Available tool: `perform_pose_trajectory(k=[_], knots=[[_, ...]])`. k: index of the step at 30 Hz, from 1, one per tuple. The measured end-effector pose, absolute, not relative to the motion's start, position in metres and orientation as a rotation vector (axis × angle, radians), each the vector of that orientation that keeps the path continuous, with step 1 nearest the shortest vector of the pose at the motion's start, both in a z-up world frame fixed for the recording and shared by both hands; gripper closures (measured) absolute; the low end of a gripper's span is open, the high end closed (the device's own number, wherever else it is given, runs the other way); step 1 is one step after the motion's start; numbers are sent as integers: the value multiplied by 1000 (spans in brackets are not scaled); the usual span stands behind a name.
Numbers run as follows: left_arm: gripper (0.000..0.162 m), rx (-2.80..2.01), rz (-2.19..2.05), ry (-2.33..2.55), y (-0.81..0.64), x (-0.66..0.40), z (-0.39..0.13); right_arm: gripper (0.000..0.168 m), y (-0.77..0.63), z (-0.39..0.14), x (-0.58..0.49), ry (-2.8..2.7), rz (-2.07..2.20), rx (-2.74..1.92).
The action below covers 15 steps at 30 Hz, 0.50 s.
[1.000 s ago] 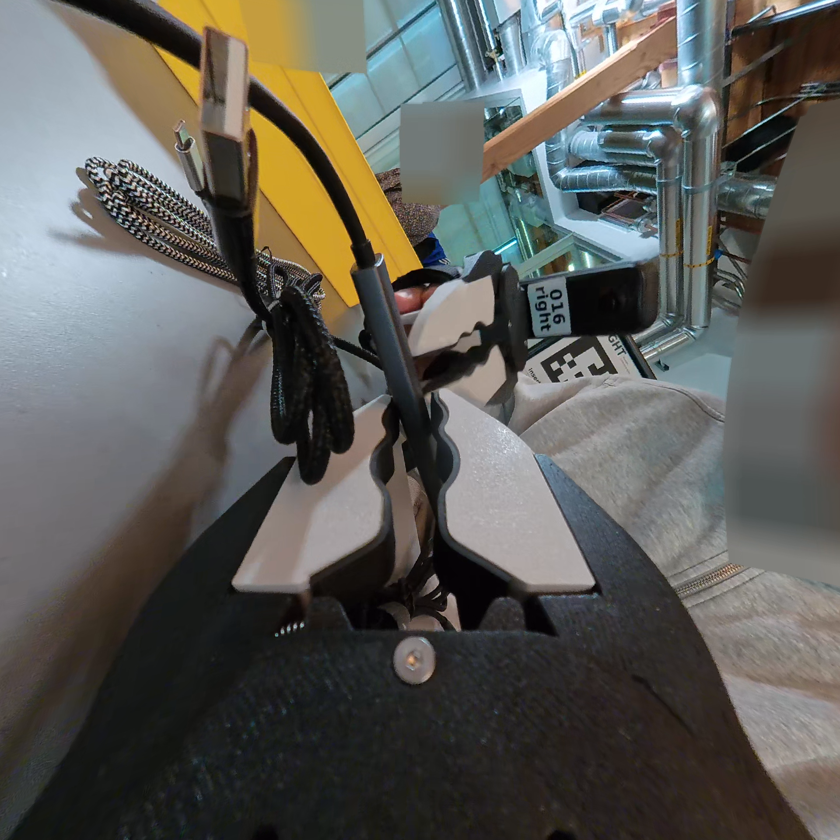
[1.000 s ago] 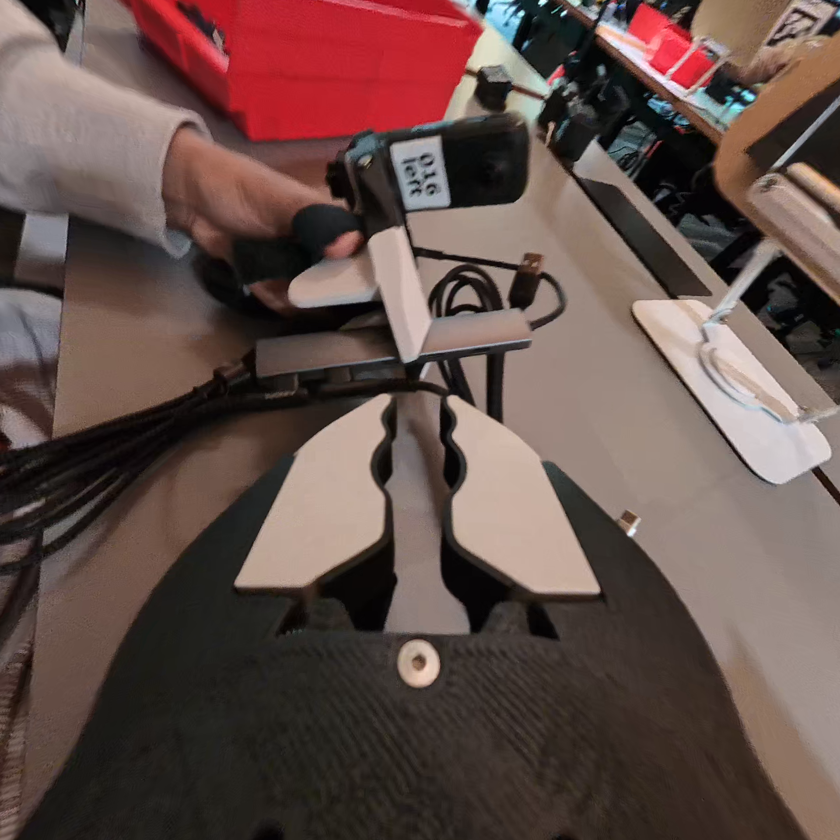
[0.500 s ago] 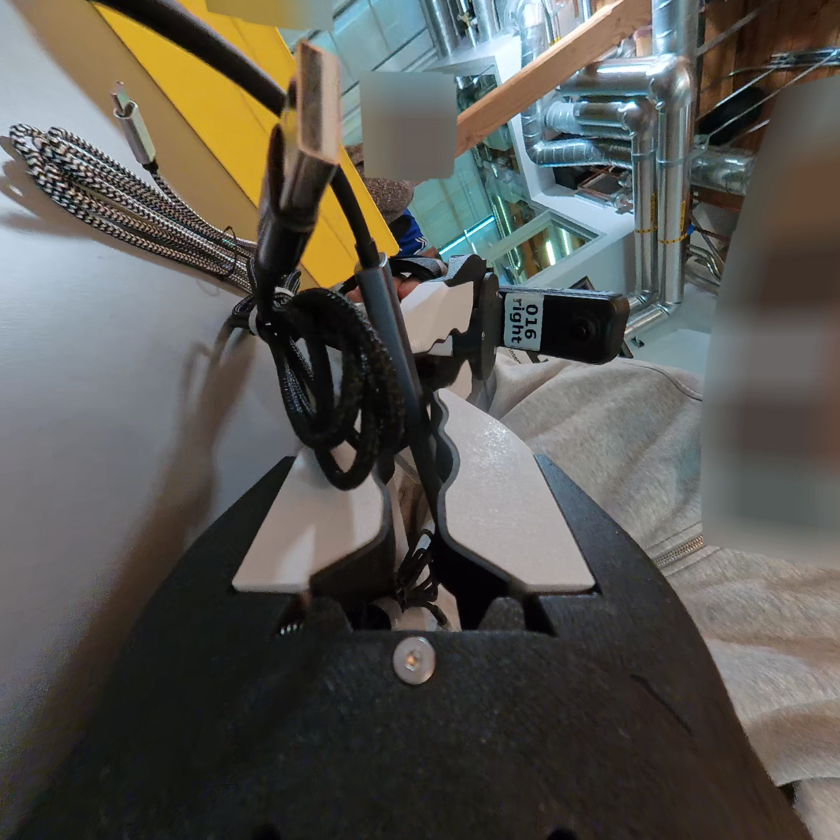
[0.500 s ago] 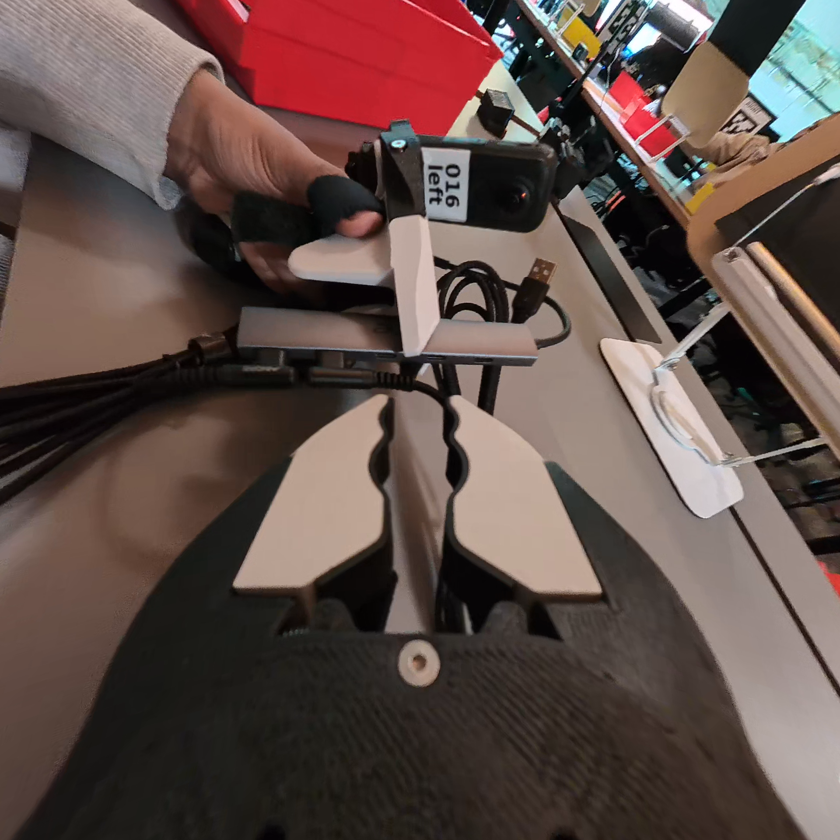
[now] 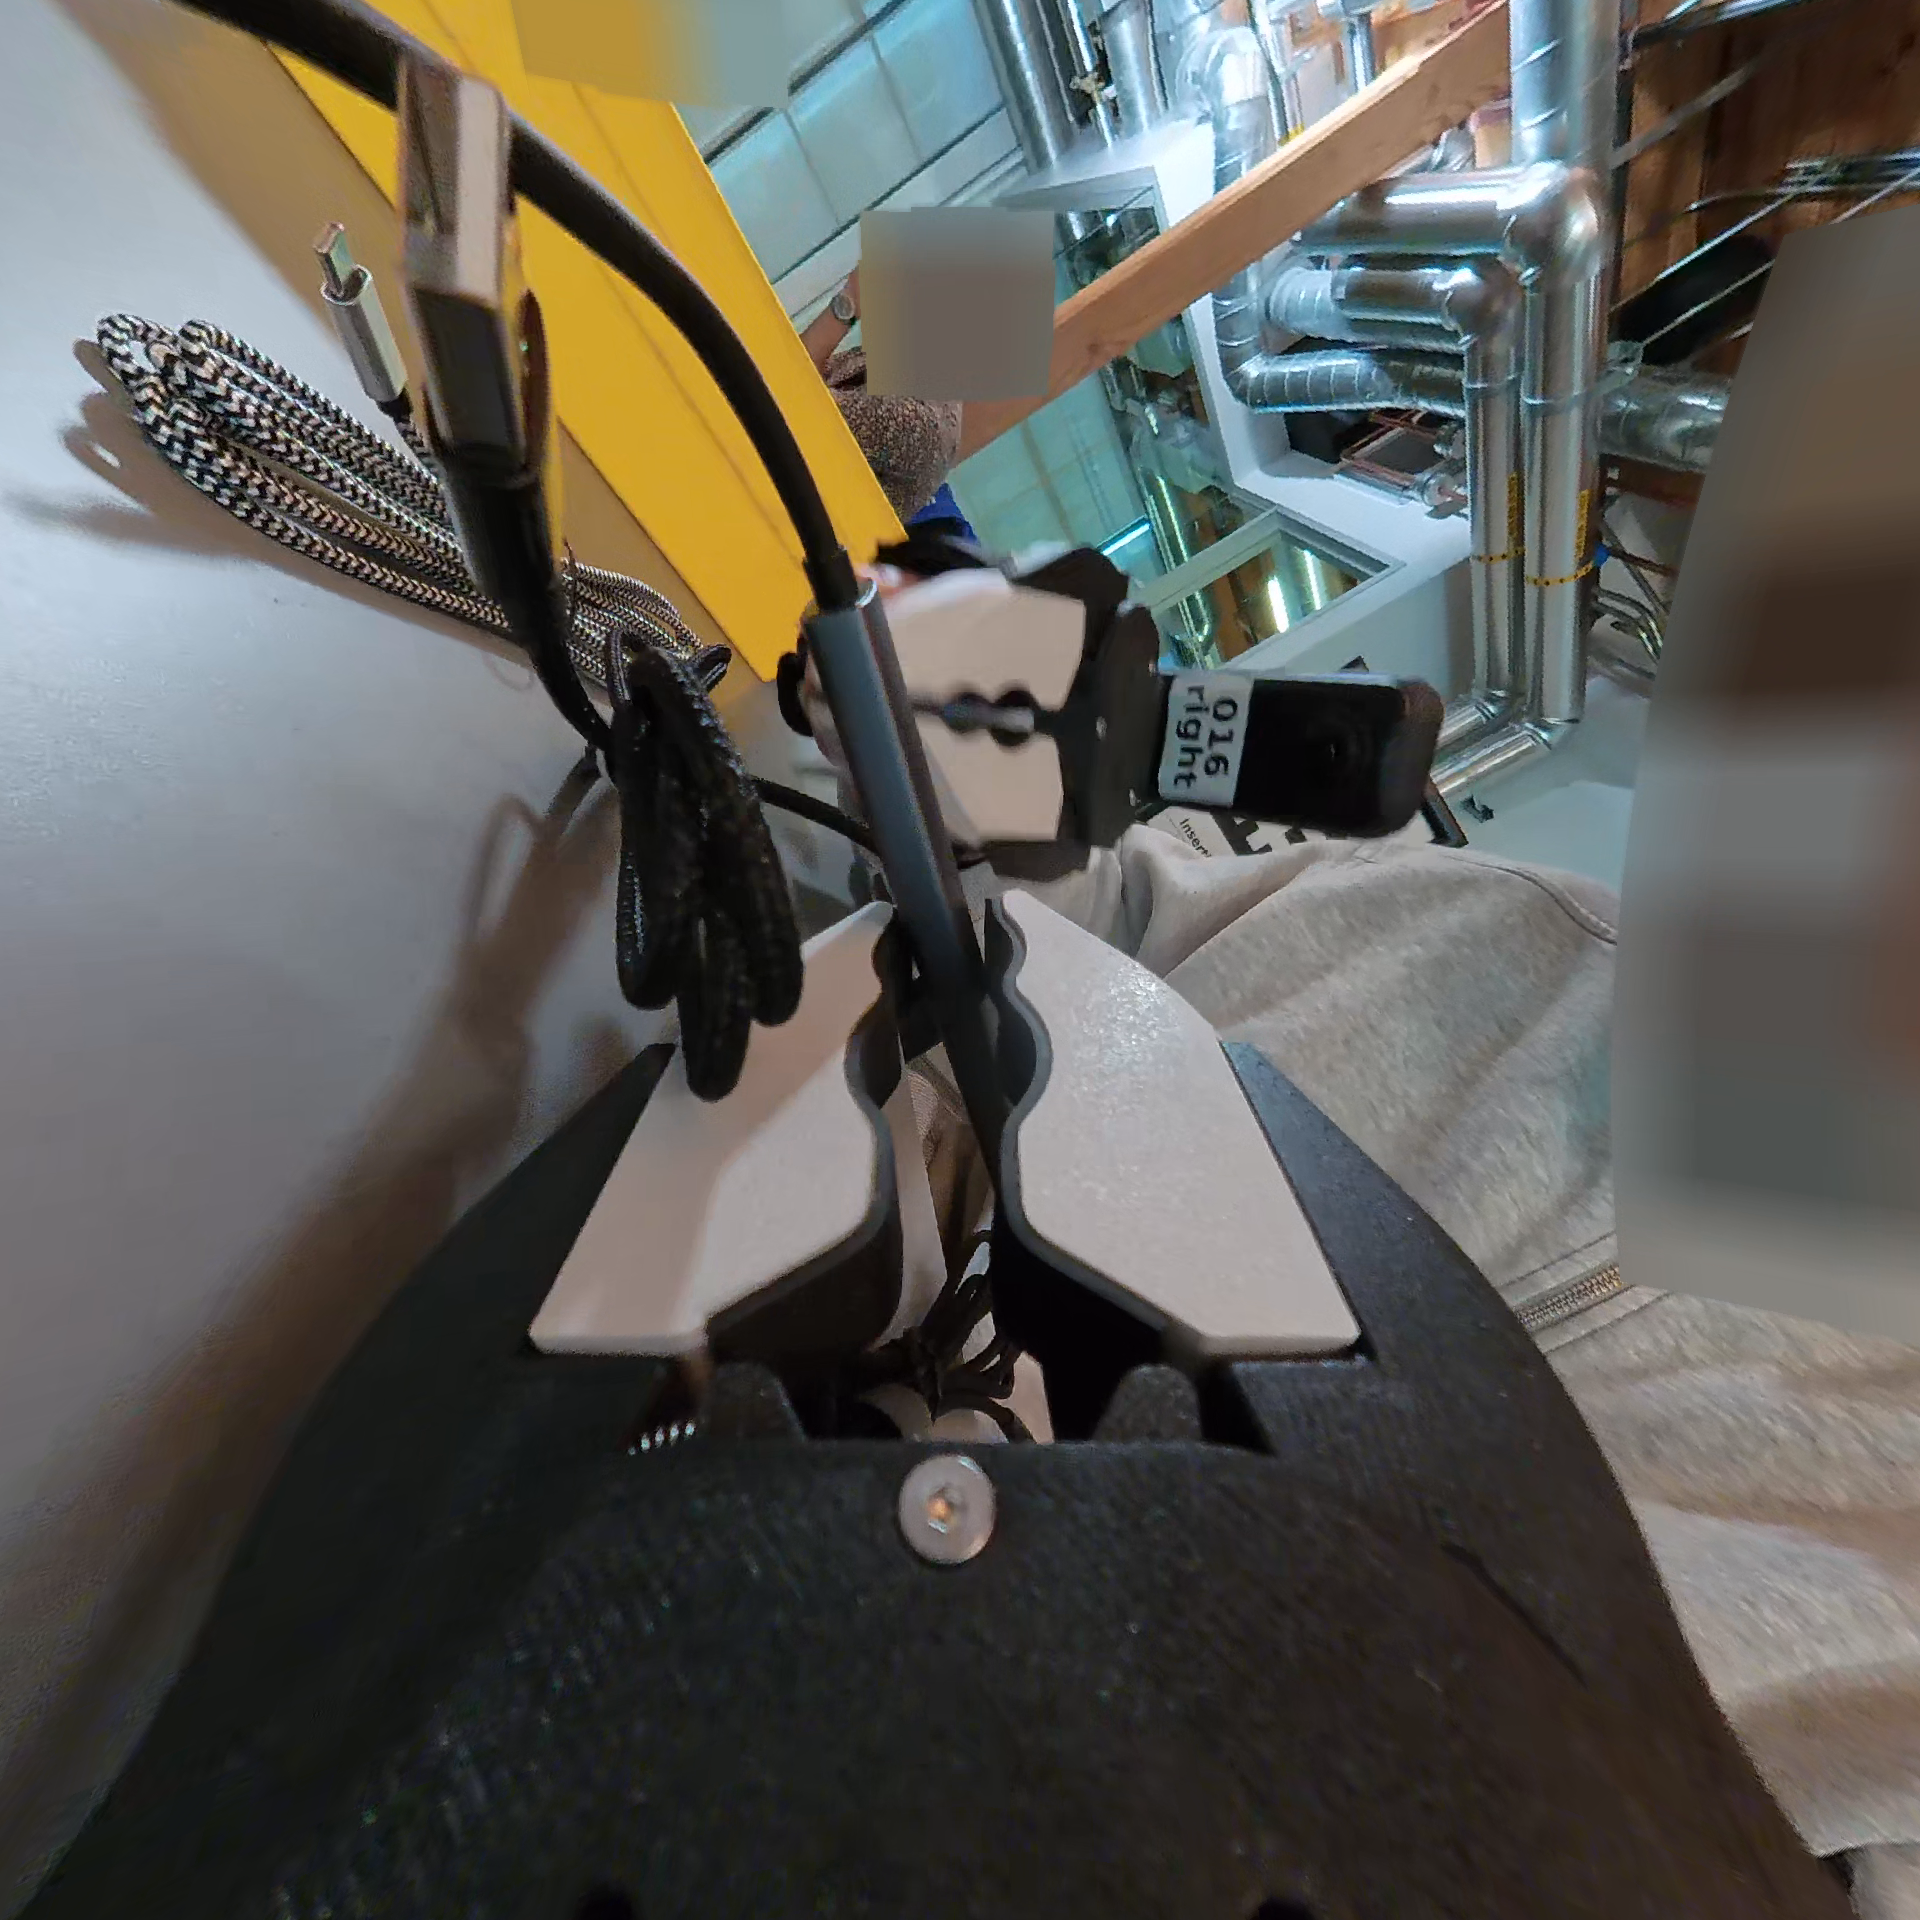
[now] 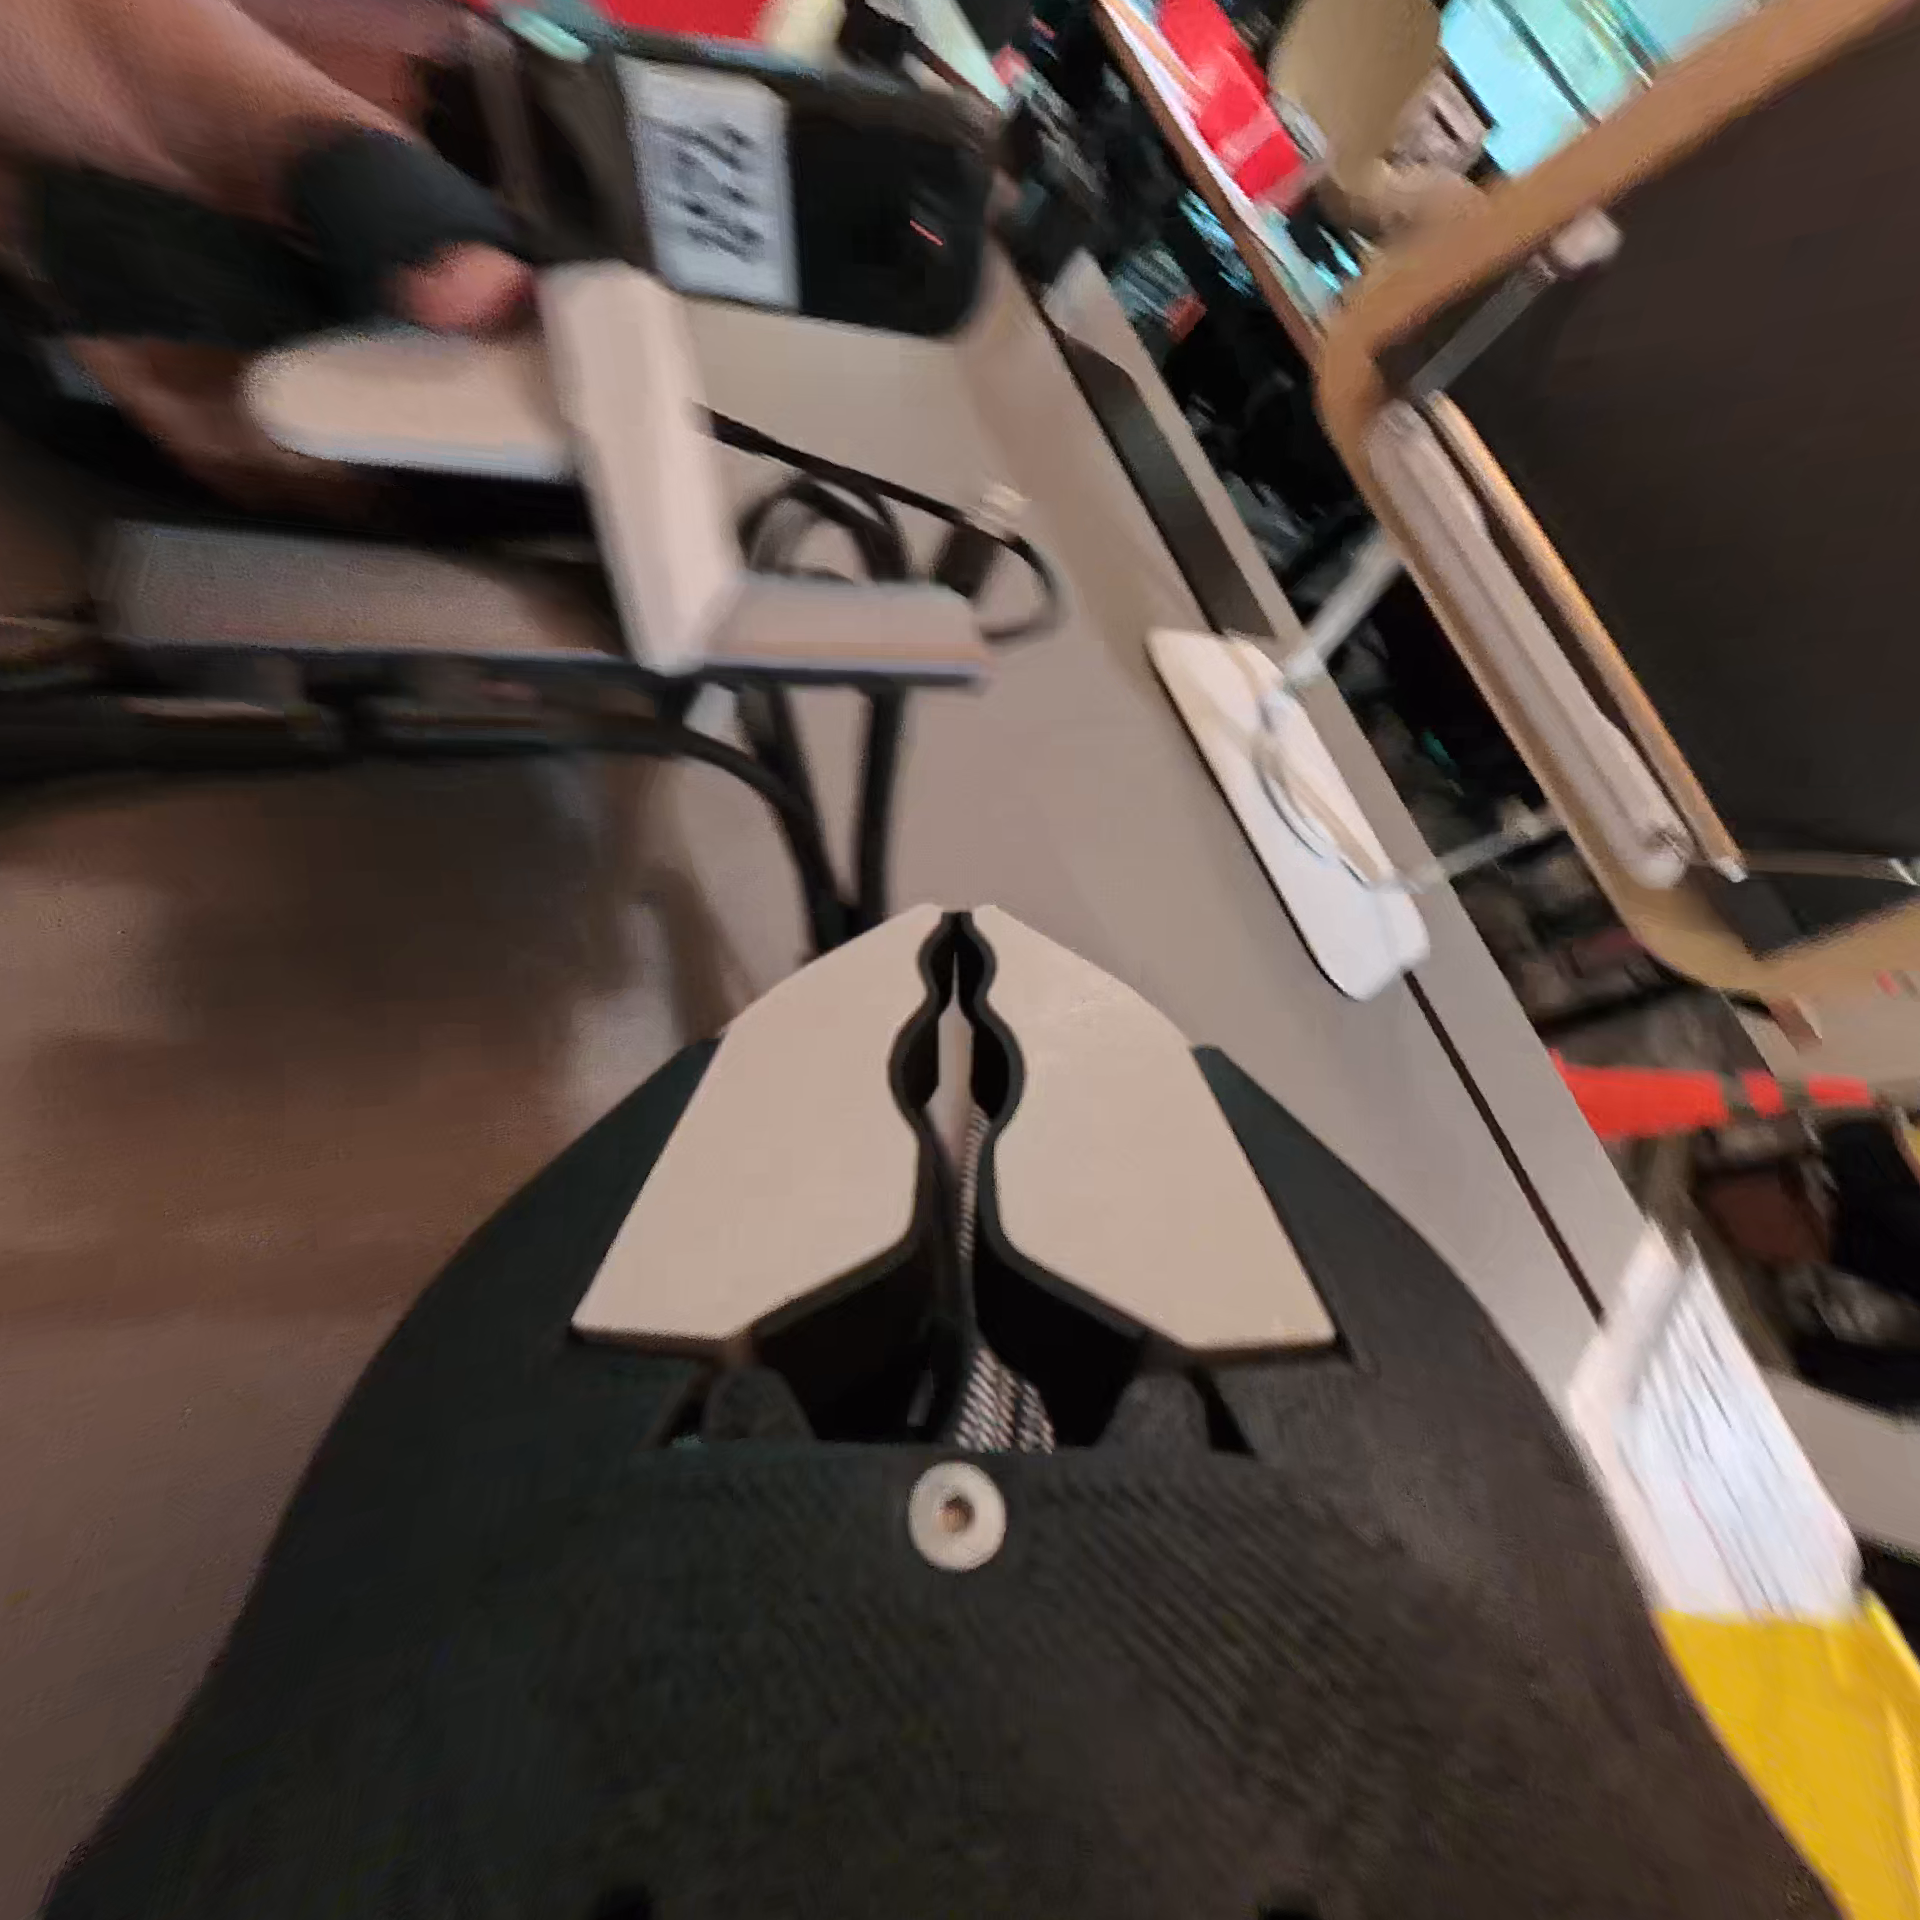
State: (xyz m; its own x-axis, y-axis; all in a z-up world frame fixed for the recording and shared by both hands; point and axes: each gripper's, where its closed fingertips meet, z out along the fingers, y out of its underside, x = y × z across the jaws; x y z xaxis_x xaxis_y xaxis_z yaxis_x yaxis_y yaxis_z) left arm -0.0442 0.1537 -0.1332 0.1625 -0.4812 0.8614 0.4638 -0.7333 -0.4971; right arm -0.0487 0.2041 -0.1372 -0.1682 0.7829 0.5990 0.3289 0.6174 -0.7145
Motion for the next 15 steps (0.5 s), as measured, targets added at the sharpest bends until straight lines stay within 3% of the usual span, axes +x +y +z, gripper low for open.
perform_pose_trajectory(k=[2, 7, 12, 15], knots=[[151, -1719, -1670, 9, 154, -45, -133, 166, 239, -135, -46, -1665, 448, -1021], [151, -1720, -1677, 3, 155, -45, -133, 140, 294, -173, -37, -1668, 391, -1363], [151, -1719, -1681, 4, 154, -45, -133, 157, 295, -195, -41, -1735, 463, -1500], [151, -1721, -1682, 4, 155, -45, -134, 155, 295, -198, -41, -1733, 541, -1559]])
